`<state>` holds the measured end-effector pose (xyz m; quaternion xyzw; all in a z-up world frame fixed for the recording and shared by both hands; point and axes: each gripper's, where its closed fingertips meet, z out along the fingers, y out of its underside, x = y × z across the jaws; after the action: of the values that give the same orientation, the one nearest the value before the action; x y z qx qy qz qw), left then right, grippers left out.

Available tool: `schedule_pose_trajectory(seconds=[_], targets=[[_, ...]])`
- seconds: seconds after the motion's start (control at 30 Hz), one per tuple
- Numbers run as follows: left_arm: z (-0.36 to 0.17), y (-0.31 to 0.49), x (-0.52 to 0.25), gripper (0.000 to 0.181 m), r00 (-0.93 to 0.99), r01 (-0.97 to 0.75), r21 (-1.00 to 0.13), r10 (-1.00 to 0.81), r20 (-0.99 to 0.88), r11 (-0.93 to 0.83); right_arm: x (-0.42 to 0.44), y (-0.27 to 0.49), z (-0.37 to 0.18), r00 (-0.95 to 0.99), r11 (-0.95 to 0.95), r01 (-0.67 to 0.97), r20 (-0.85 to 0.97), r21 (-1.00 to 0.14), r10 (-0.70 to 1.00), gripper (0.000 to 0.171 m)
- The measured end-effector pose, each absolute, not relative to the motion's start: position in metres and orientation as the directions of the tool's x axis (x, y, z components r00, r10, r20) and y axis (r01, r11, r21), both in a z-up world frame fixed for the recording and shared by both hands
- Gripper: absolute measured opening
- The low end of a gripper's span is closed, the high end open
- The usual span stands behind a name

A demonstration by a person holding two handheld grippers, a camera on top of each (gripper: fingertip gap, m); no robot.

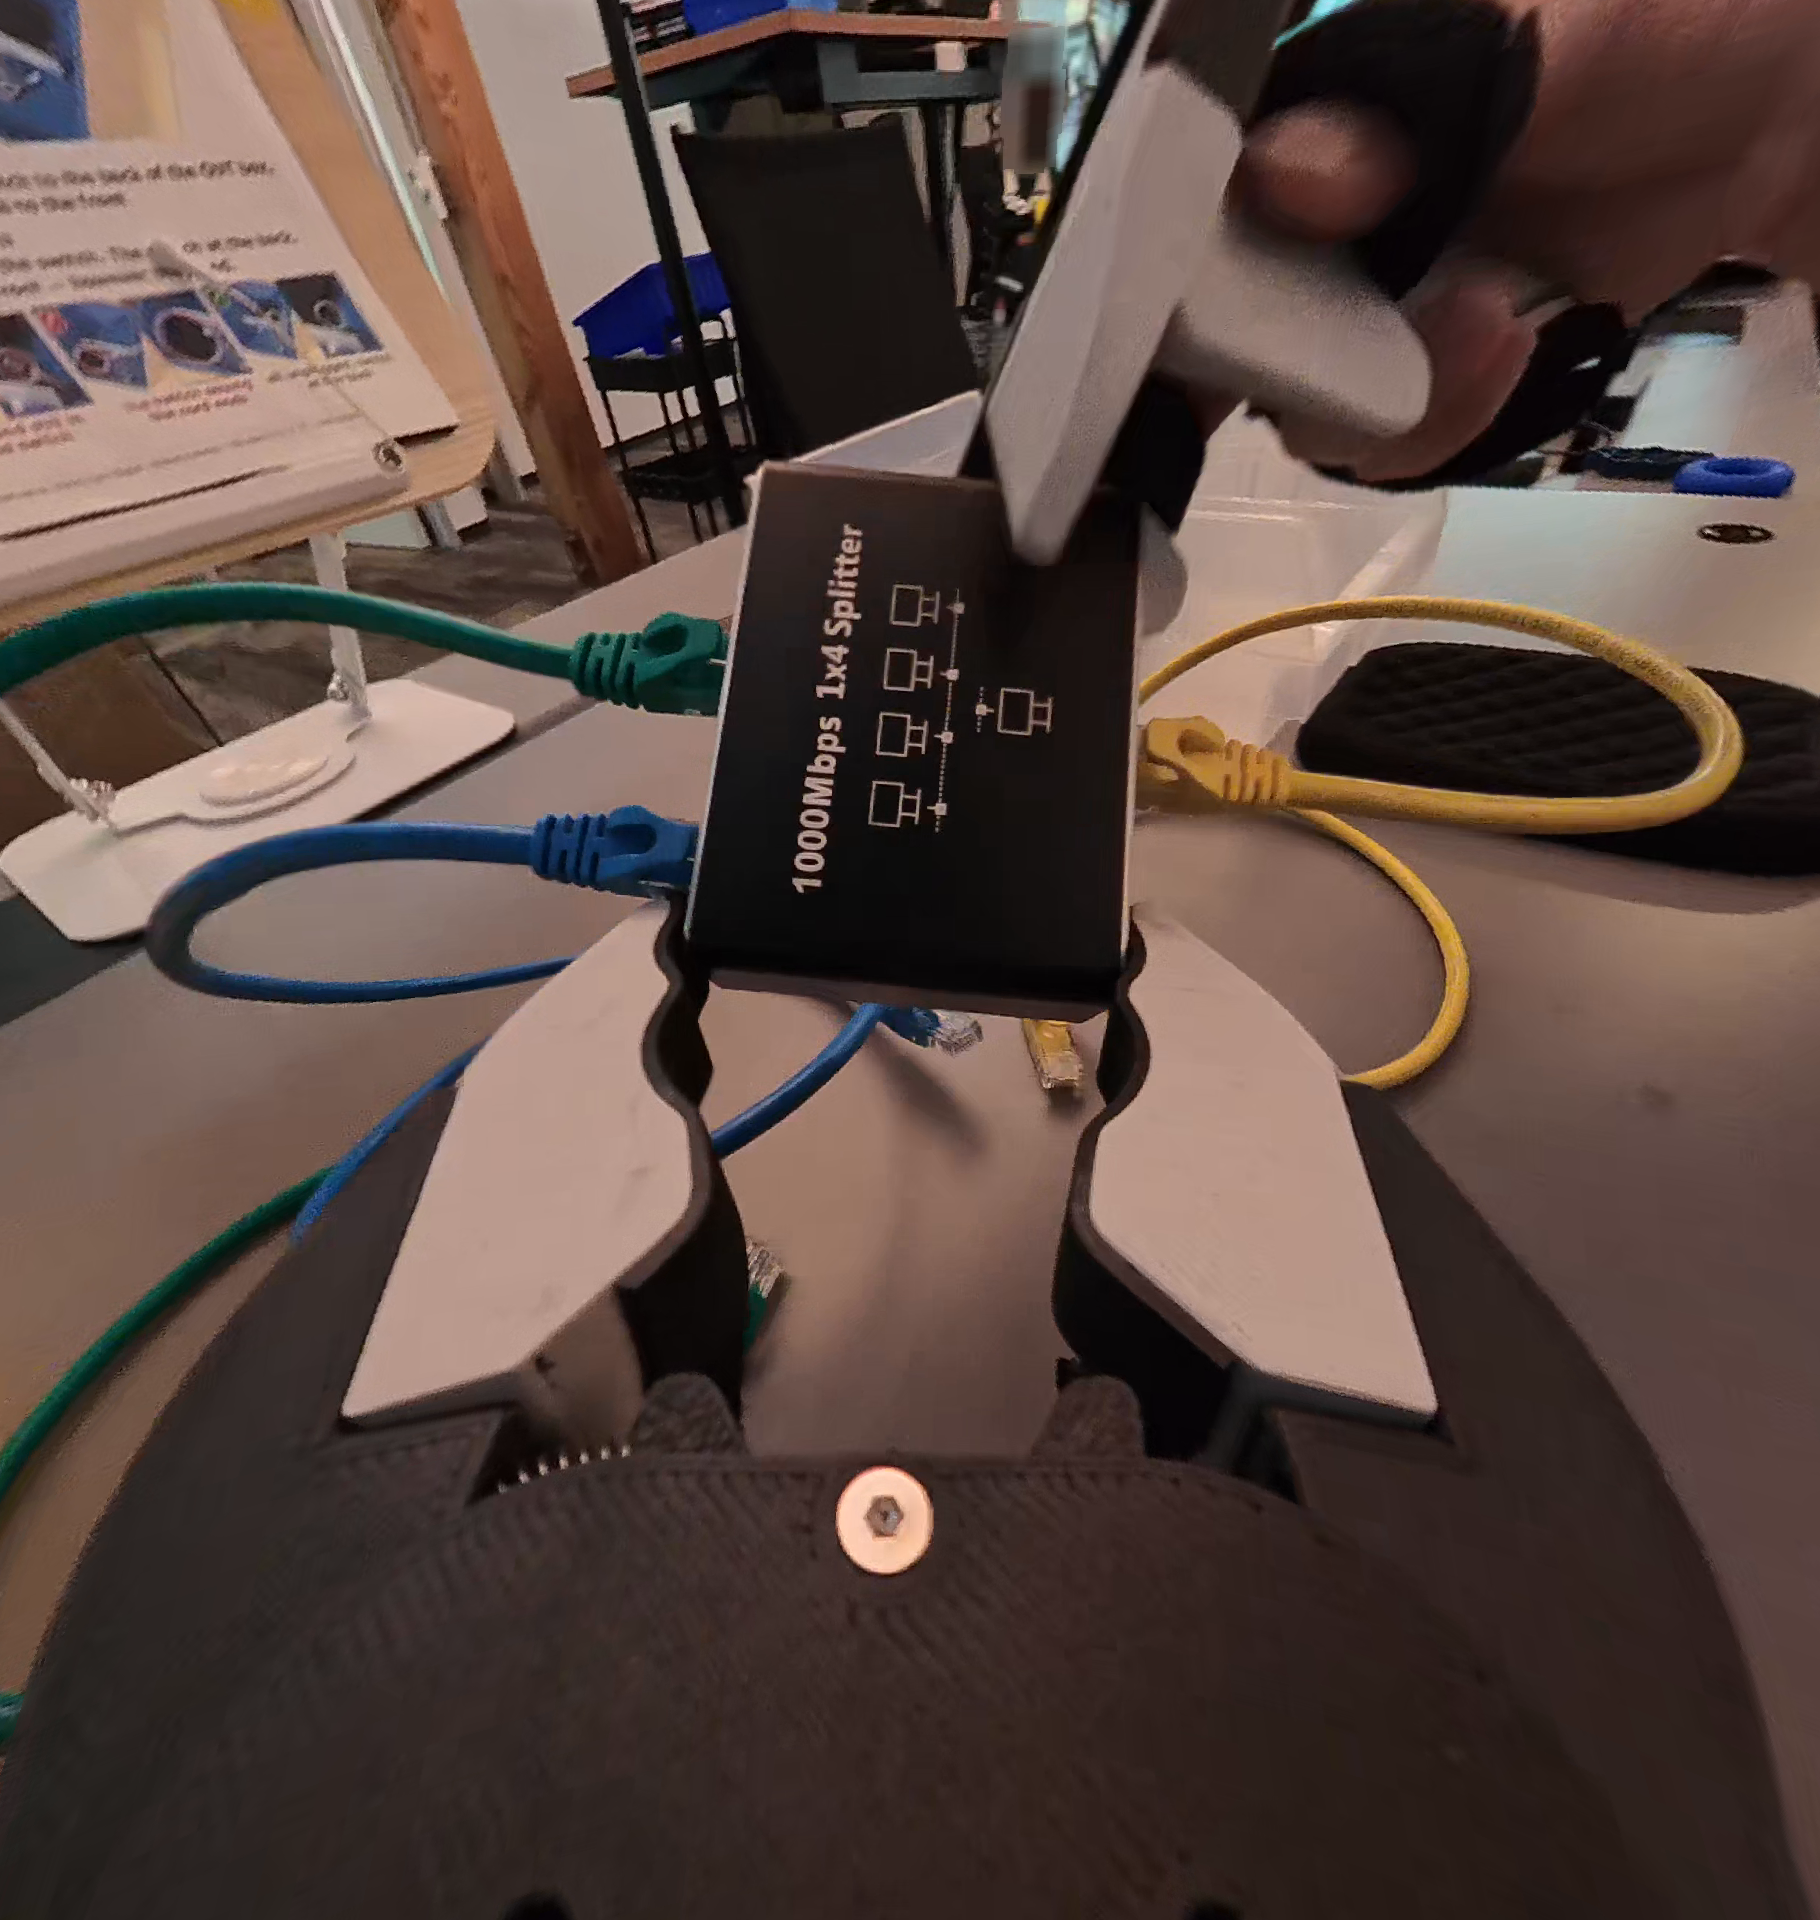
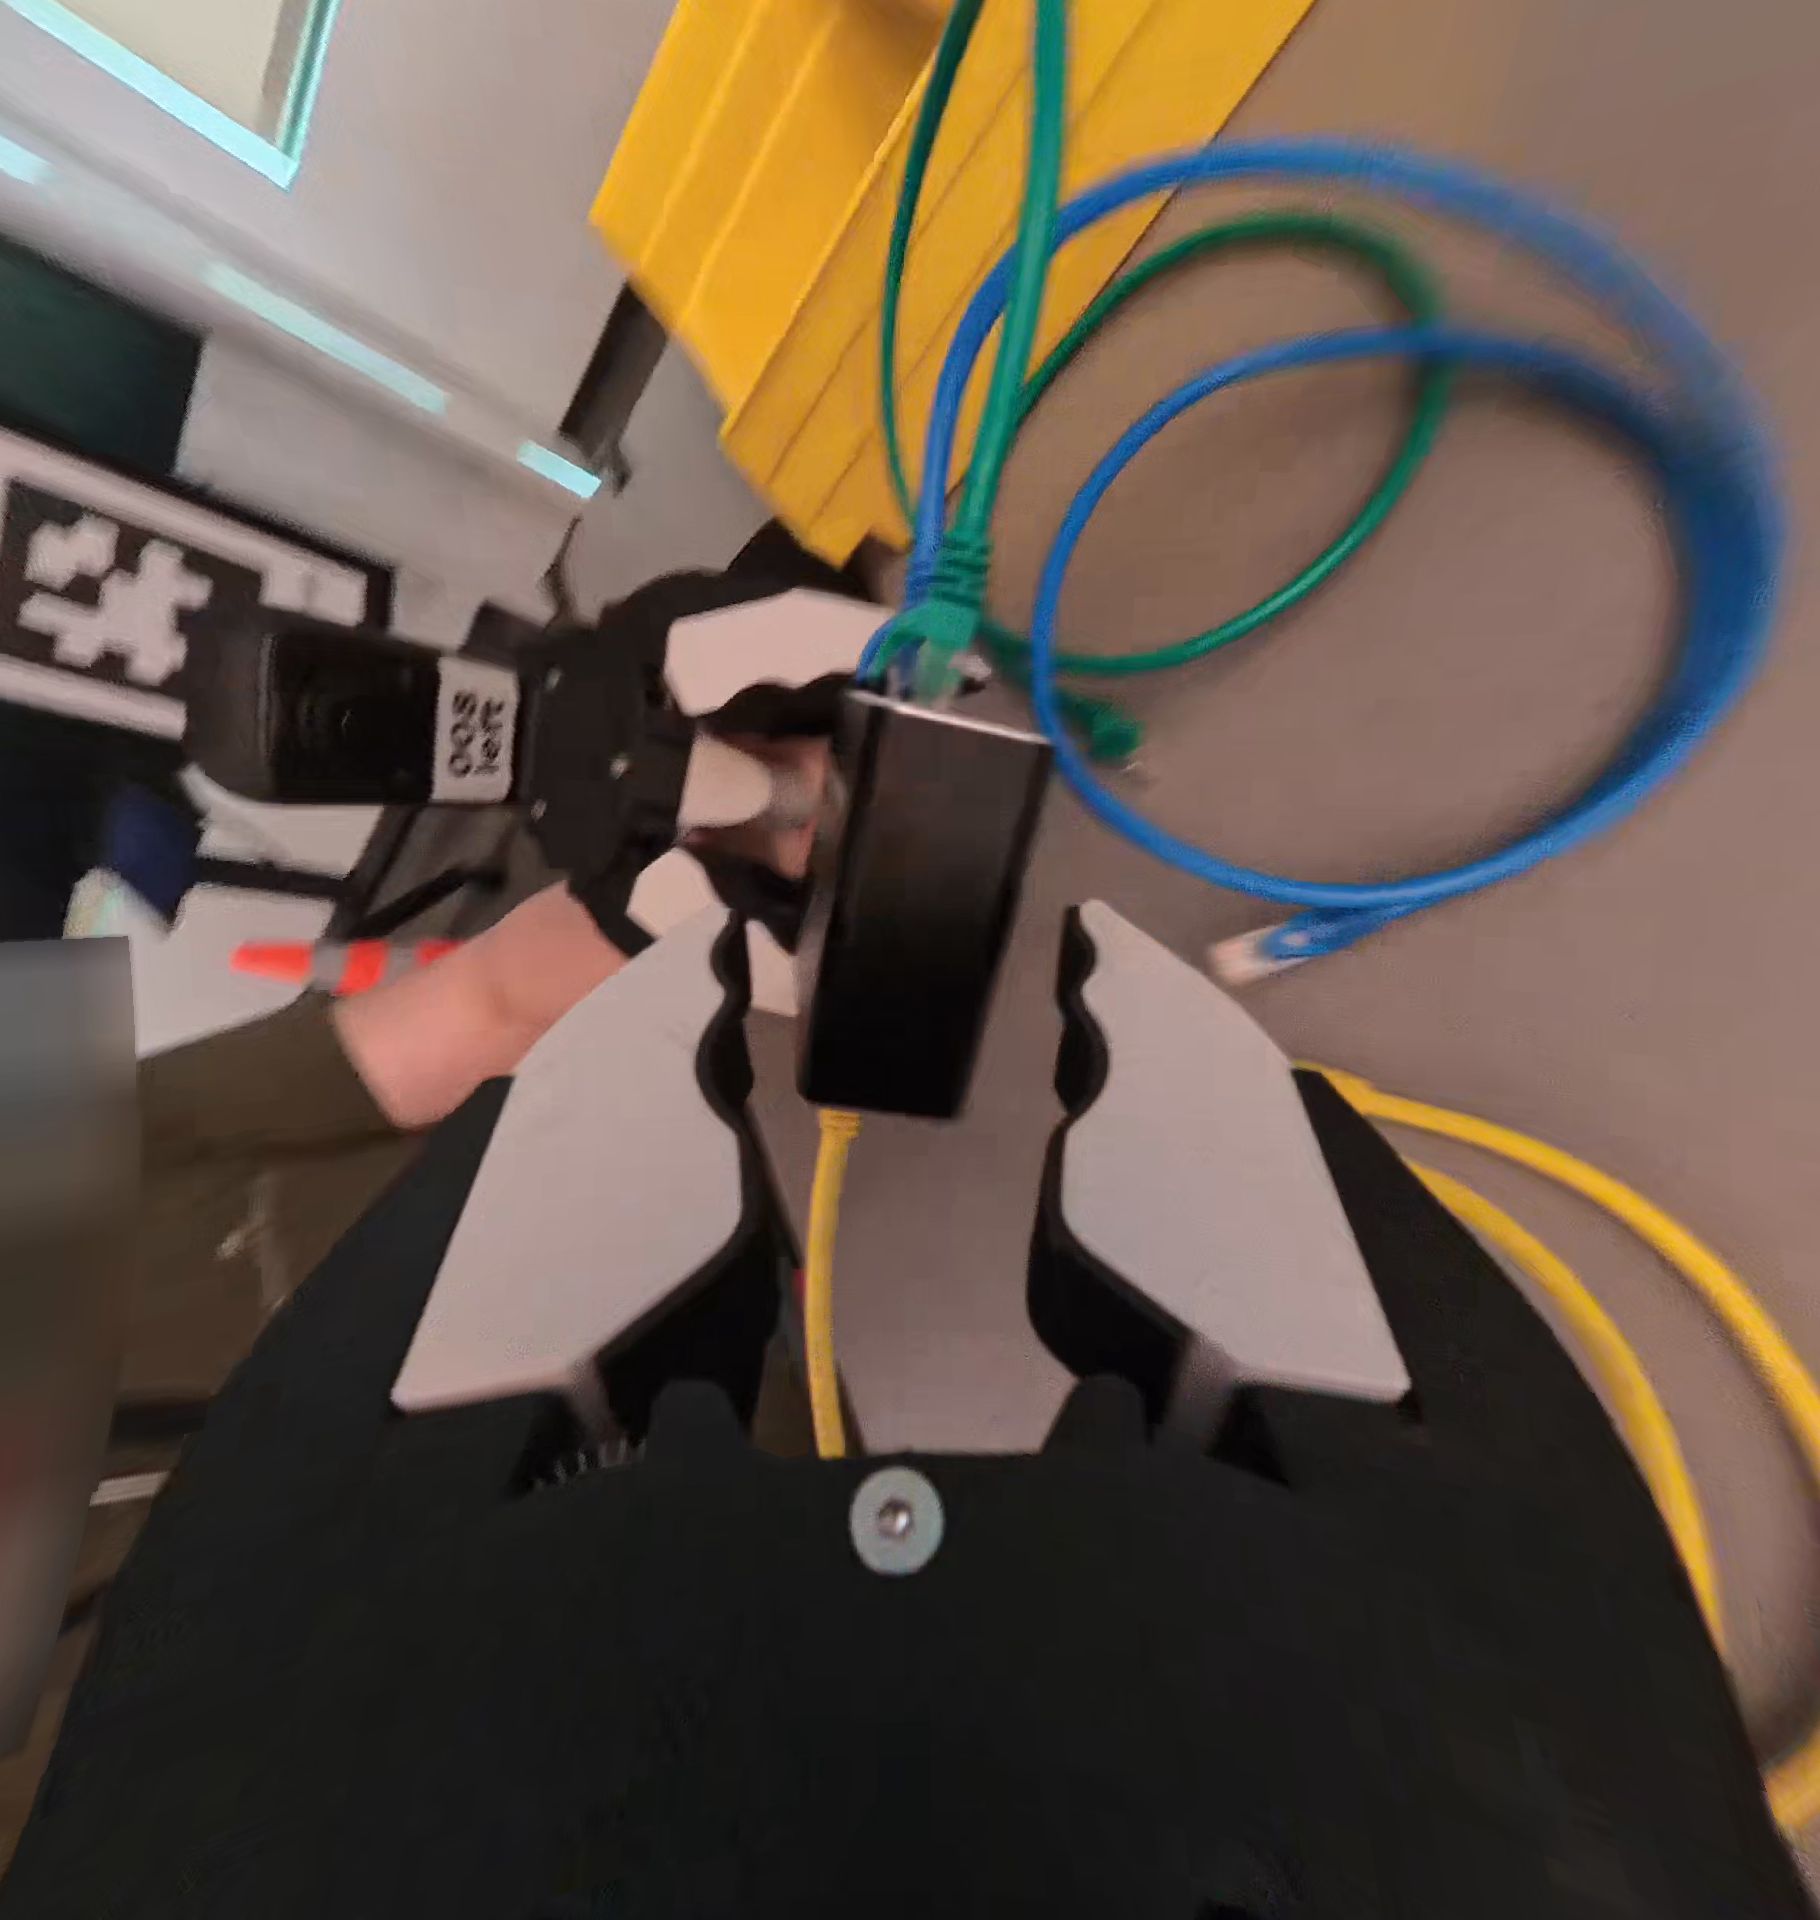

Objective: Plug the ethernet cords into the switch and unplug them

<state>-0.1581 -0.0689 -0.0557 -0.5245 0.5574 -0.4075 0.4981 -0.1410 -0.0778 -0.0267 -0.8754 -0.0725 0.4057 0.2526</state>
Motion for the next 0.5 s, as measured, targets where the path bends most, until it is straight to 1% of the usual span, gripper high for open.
schedule_pose_trajectory(seconds=[0.03, 0.07, 0.1, 0.13, 0.27, 0.33, 0.4, 0.43, 0.5], targets=[[-0.055, -0.071, -0.158, 0.074, 0.032, -0.177, -0.974, -0.988, -0.150, 0.142, -0.153, -0.084, -0.030, 0.626, -0.878, -0.036, -0.696, -0.477, 0.352, 0.052], [-0.054, -0.074, -0.159, 0.074, 0.020, -0.176, -0.970, -0.984, -0.174, 0.168, -0.159, -0.087, -0.035, 0.633, -0.887, 0.001, -0.687, -0.462, 0.358, 0.053], [-0.053, -0.077, -0.159, 0.074, 0.006, -0.172, -0.966, -0.981, -0.195, 0.191, -0.159, -0.087, -0.041, 0.666, -0.884, 0.036, -0.648, -0.467, 0.370, 0.043], [-0.054, -0.078, -0.159, 0.074, 0.000, -0.179, -0.962, -0.978, -0.211, 0.208, -0.160, -0.088, -0.043, 0.673, -0.884, 0.053, -0.637, -0.465, 0.375, 0.042], [-0.050, -0.084, -0.158, 0.075, -0.001, -0.153, -0.958, -0.969, -0.245, 0.243, -0.159, -0.096, -0.040, 0.613, -0.901, 0.015, -0.708, -0.433, 0.350, 0.038], [-0.046, -0.088, -0.157, 0.075, 0.000, -0.120, -0.968, -0.975, -0.222, 0.221, -0.157, -0.095, -0.035, 0.603, -0.882, -0.018, -0.708, -0.472, 0.367, 0.038], [-0.041, -0.090, -0.158, 0.075, 0.000, -0.073, -0.983, -0.985, -0.170, 0.169, -0.148, -0.090, -0.025, 0.634, -0.848, -0.044, -0.671, -0.528, 0.385, 0.038], [-0.036, -0.088, -0.160, 0.076, 0.010, -0.045, -0.988, -0.989, -0.149, 0.148, -0.141, -0.086, -0.017, 0.647, -0.828, -0.062, -0.654, -0.558, 0.392, 0.038], [-0.027, -0.086, -0.167, 0.072, 0.001, 0.011, -0.994, -0.994, -0.109, 0.109, -0.126, -0.078, 0.008, 0.650, -0.788, -0.114, -0.645, -0.605, 0.401, 0.037]])
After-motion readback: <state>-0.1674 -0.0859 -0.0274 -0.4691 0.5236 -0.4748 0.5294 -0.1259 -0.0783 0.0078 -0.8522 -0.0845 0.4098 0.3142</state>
